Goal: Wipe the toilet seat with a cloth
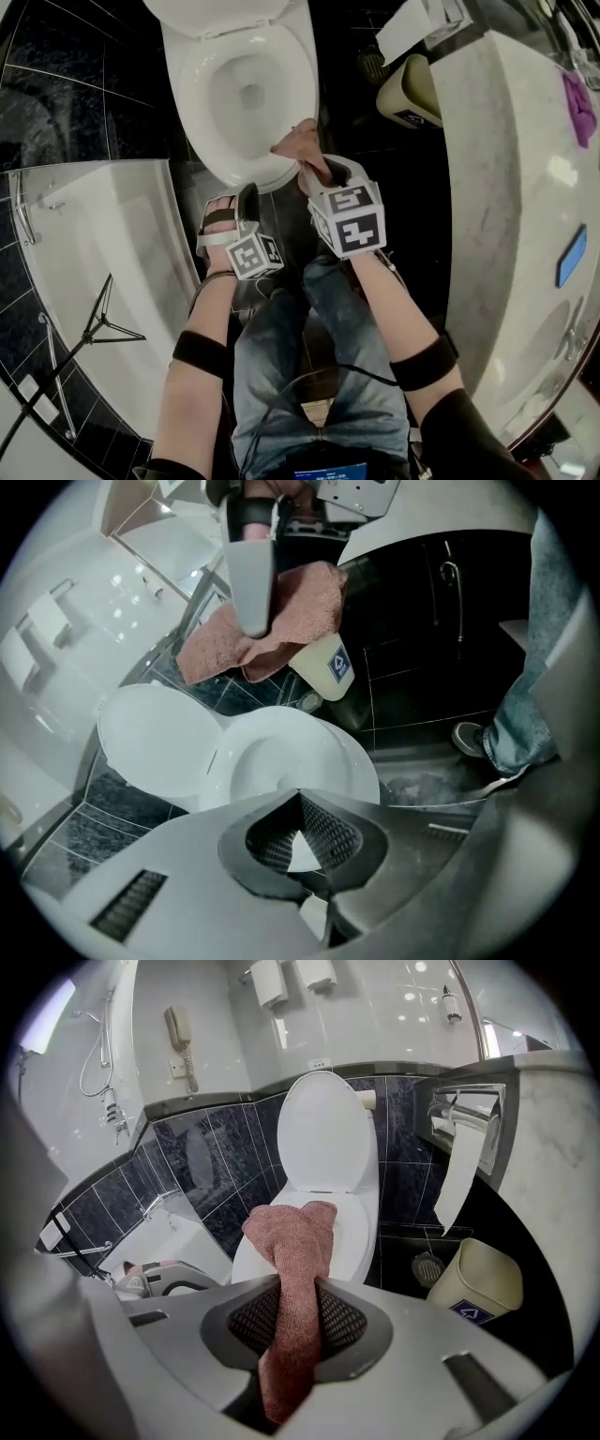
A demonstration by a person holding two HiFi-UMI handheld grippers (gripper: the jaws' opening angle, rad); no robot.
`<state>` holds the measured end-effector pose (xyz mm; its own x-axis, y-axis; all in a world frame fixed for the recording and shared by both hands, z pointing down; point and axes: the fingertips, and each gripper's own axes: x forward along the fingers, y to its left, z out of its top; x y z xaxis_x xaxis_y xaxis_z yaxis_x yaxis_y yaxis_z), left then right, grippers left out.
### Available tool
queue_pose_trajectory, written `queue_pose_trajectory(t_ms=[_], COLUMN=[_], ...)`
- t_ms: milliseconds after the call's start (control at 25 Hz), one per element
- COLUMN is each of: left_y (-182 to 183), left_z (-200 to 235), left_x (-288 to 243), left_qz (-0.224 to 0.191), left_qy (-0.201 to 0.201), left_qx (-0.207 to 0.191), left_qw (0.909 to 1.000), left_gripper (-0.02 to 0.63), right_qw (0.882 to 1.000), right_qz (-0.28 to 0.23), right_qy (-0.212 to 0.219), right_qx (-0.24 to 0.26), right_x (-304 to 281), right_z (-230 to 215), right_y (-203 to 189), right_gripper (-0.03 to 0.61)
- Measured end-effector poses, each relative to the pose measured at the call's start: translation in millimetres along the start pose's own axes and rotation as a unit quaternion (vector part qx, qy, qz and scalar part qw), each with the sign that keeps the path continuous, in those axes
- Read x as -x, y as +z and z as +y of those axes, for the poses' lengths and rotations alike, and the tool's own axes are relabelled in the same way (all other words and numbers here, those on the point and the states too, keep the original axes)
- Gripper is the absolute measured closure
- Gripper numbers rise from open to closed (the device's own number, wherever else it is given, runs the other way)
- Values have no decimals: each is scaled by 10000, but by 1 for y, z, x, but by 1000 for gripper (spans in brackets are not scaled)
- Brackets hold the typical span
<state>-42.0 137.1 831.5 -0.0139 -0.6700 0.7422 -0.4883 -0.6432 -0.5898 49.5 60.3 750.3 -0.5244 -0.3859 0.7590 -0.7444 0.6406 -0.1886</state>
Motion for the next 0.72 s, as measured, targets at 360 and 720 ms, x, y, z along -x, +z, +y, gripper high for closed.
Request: queue_pose_trajectory(t_ms=[360,720], left_y=[3,18], left_z=[20,75], left_x=[22,86], left_qz=[-75,-195], left_qy=[-4,3], left_qx=[339,775], left_qw=[9994,9968], left_gripper=[614,614], right_qw=[9999,9998], right_qz=[110,171], right_qy=[-11,46], right_qx=[-14,35], right_x=[10,61], right_z=[4,22], right_y=[5,42], right_gripper=[474,474])
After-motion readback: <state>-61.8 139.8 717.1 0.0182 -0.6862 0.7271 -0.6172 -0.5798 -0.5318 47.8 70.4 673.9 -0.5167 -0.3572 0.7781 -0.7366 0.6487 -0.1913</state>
